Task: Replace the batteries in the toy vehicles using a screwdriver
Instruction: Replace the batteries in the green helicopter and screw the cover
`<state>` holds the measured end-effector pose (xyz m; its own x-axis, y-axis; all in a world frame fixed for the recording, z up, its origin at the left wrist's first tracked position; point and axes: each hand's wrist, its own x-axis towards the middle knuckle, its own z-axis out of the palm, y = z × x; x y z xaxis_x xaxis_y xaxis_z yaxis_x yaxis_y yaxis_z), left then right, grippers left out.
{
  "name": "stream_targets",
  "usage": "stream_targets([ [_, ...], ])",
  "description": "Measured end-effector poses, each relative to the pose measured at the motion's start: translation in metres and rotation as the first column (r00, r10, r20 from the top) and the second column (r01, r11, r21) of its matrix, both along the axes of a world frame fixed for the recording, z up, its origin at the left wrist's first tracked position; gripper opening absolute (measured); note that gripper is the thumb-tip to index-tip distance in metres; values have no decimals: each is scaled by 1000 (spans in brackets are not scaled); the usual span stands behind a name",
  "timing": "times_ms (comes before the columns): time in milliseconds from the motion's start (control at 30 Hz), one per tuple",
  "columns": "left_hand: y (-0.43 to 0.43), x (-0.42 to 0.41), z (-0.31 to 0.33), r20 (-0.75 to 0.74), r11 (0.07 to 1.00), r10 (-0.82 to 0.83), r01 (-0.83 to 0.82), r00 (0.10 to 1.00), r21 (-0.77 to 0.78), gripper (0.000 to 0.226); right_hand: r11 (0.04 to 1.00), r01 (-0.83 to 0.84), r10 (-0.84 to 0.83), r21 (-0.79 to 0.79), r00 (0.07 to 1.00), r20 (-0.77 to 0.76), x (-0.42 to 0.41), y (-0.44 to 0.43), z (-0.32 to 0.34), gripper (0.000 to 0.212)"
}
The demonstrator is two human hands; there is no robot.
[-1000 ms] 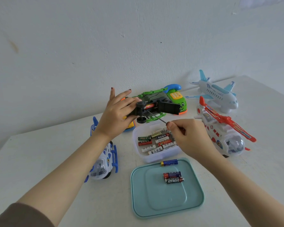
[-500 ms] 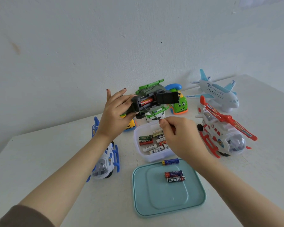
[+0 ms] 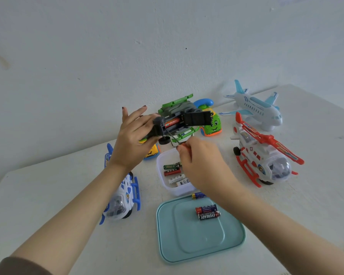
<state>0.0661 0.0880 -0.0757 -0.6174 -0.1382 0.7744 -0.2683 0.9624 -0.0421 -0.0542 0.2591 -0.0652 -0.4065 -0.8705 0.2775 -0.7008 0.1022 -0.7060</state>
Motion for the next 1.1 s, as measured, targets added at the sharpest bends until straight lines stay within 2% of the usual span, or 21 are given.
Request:
stream_targets([
  [100,-2,-2,-1,40,1000,-8,10,999,-30,32,997,32,-30,74,999,-31,7,1,-5,29],
  [200,-3,-2,-4,94,998,-24,30,995,-56,31,998,34,-35,58,999,21,9,11,-5,24],
  [367,-8,0,-9,124,995,2,10,992,-96,31,984,43,-31,174,997,-70,6,15,-5,33],
  [700,-9,-3,-6,131,979,15,11,991,-202,31,969,72,-77,236,997,15,-7,27,-15,35],
  [867,-9,0,-3,135,971,26,7,991,-239,29,980,83,-87,179,996,14,-21,29,-2,37],
  [967,-9,0,-2,142,969,22,14,990,-248,30,979,103,-97,175,994,-42,-30,24,3,38],
  [1100,-5,-3,4,85,972,19,1,996,-233,28,978,119,-105,173,991,-88,-36,21,4,34],
])
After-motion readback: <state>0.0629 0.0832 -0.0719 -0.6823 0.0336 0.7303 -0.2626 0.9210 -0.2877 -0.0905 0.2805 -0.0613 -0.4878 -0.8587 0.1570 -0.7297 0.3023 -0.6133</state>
